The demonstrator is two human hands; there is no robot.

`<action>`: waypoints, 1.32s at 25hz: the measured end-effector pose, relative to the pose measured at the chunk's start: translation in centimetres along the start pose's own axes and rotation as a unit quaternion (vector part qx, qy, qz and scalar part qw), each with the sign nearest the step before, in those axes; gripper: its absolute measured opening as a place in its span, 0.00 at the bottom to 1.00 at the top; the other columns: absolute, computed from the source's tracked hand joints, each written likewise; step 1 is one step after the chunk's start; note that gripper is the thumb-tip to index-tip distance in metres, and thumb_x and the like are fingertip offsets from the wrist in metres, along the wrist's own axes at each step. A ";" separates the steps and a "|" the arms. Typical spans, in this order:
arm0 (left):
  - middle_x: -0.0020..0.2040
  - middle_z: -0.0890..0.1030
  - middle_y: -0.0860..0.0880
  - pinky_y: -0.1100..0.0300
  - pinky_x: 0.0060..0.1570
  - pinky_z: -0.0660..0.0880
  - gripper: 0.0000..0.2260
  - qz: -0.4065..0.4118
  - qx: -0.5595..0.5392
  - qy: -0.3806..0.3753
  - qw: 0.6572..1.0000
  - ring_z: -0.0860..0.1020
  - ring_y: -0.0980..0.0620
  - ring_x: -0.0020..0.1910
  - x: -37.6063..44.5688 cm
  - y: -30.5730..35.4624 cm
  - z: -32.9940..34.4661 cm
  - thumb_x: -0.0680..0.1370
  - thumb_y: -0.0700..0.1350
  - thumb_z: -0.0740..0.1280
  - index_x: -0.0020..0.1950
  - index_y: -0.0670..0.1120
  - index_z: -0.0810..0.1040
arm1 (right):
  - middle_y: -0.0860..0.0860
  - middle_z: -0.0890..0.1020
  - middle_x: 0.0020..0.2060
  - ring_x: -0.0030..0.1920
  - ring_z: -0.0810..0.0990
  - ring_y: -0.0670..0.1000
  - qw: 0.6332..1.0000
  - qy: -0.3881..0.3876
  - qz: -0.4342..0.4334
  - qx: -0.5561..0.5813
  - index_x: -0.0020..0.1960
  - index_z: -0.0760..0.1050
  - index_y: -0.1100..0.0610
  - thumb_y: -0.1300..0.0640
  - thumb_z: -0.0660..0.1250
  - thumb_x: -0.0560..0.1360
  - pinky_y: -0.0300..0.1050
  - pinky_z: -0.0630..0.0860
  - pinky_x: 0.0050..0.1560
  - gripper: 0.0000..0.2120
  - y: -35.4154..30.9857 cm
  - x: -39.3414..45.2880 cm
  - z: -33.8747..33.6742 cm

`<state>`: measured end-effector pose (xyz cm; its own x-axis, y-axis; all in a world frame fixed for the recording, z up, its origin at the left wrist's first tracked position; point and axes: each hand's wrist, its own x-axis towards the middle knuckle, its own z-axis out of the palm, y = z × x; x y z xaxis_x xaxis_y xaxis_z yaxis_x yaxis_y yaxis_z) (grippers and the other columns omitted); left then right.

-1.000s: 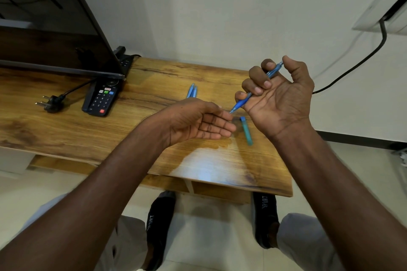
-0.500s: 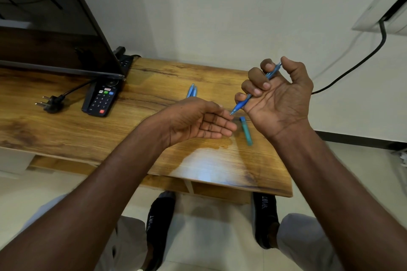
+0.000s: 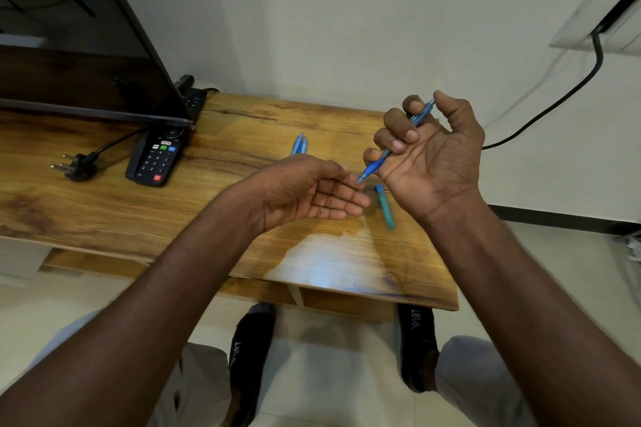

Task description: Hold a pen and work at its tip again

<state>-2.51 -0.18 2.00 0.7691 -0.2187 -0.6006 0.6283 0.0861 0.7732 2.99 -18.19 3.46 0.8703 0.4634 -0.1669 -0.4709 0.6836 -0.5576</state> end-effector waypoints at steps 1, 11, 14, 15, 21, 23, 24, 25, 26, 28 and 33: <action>0.58 0.86 0.37 0.48 0.65 0.79 0.15 0.000 0.001 0.000 1.000 0.85 0.40 0.61 0.0 0.0 0.0 0.86 0.45 0.62 0.65 0.36 0.80 | 0.47 0.63 0.32 0.32 0.61 0.48 1.000 0.004 -0.002 0.002 0.42 0.71 0.52 0.43 0.55 0.83 0.47 0.66 0.39 0.17 0.0 0.0 0.0; 0.57 0.87 0.37 0.50 0.62 0.80 0.14 0.000 0.010 0.001 1.000 0.85 0.40 0.61 0.0 0.0 0.1 0.86 0.45 0.61 0.62 0.38 0.82 | 0.47 0.63 0.32 0.32 0.62 0.48 1.000 0.016 -0.004 0.016 0.42 0.71 0.52 0.42 0.56 0.83 0.46 0.66 0.39 0.17 -0.1 0.1 -0.2; 0.57 0.87 0.37 0.49 0.64 0.79 0.15 0.000 0.011 0.003 1.000 0.85 0.40 0.61 0.0 0.0 0.1 0.87 0.45 0.61 0.63 0.37 0.81 | 0.47 0.62 0.31 0.32 0.61 0.48 1.000 0.007 -0.003 0.008 0.42 0.71 0.52 0.43 0.55 0.82 0.47 0.65 0.39 0.17 -0.1 0.1 -0.1; 0.57 0.87 0.37 0.49 0.64 0.79 0.15 0.000 0.011 0.003 1.000 0.85 0.40 0.61 0.0 0.0 0.1 0.87 0.45 0.61 0.64 0.37 0.81 | 0.47 0.62 0.31 0.32 0.61 0.48 1.000 0.006 -0.001 0.011 0.42 0.71 0.52 0.43 0.55 0.83 0.47 0.65 0.39 0.17 -0.1 0.1 -0.1; 0.57 0.87 0.38 0.50 0.63 0.80 0.14 0.002 0.011 0.002 1.000 0.85 0.41 0.60 -0.1 0.0 0.1 0.86 0.45 0.62 0.62 0.38 0.82 | 0.47 0.64 0.32 0.32 0.62 0.48 1.000 0.016 -0.006 0.017 0.42 0.71 0.52 0.43 0.55 0.83 0.47 0.66 0.39 0.17 0.0 0.1 -0.1; 0.57 0.87 0.37 0.50 0.62 0.80 0.14 0.003 0.011 0.002 1.000 0.85 0.41 0.60 -0.1 0.0 0.1 0.86 0.45 0.62 0.62 0.38 0.82 | 0.47 0.64 0.32 0.32 0.63 0.48 1.000 0.023 -0.009 0.015 0.43 0.72 0.52 0.43 0.56 0.83 0.47 0.66 0.39 0.17 -0.1 0.1 -0.1; 0.57 0.87 0.37 0.50 0.62 0.80 0.14 0.003 0.011 0.002 1.000 0.85 0.40 0.60 0.0 0.0 0.1 0.86 0.45 0.62 0.63 0.37 0.81 | 0.47 0.64 0.32 0.32 0.62 0.48 1.000 0.023 -0.010 0.010 0.42 0.72 0.52 0.43 0.56 0.83 0.47 0.66 0.39 0.16 -0.1 0.1 -0.1; 0.57 0.87 0.37 0.50 0.62 0.80 0.14 0.003 0.009 0.002 1.000 0.85 0.40 0.60 0.0 0.0 0.1 0.86 0.45 0.62 0.63 0.37 0.81 | 0.47 0.63 0.32 0.32 0.62 0.48 1.000 0.022 -0.010 0.004 0.42 0.71 0.52 0.43 0.56 0.82 0.47 0.65 0.39 0.16 -0.1 0.1 -0.1; 0.57 0.87 0.37 0.50 0.62 0.80 0.14 0.003 0.008 0.002 1.000 0.85 0.40 0.60 0.0 0.0 0.2 0.86 0.45 0.62 0.63 0.38 0.81 | 0.47 0.63 0.31 0.32 0.62 0.48 1.000 0.020 -0.010 0.001 0.42 0.71 0.52 0.44 0.56 0.82 0.47 0.65 0.40 0.16 -0.2 0.0 -0.1; 0.57 0.87 0.37 0.50 0.62 0.80 0.14 0.005 0.009 0.001 1.000 0.85 0.40 0.60 -0.1 0.1 0.1 0.86 0.45 0.62 0.62 0.38 0.82 | 0.46 0.63 0.31 0.32 0.62 0.48 1.000 0.024 -0.008 0.003 0.41 0.71 0.52 0.42 0.56 0.83 0.47 0.66 0.39 0.17 -0.1 0.0 0.0; 0.57 0.87 0.37 0.50 0.62 0.80 0.13 0.004 0.008 0.001 1.000 0.85 0.40 0.60 -0.2 0.1 0.1 0.86 0.45 0.61 0.62 0.38 0.81 | 0.46 0.63 0.31 0.32 0.62 0.48 1.000 0.027 -0.007 0.003 0.41 0.71 0.52 0.42 0.56 0.83 0.46 0.66 0.38 0.18 -0.1 0.0 0.1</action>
<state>-2.59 -0.25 2.17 0.7745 -0.2162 -0.5944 0.6199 0.0726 0.7813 3.00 -18.20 3.56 0.8833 0.4228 -0.2024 -0.4591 0.6932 -0.5556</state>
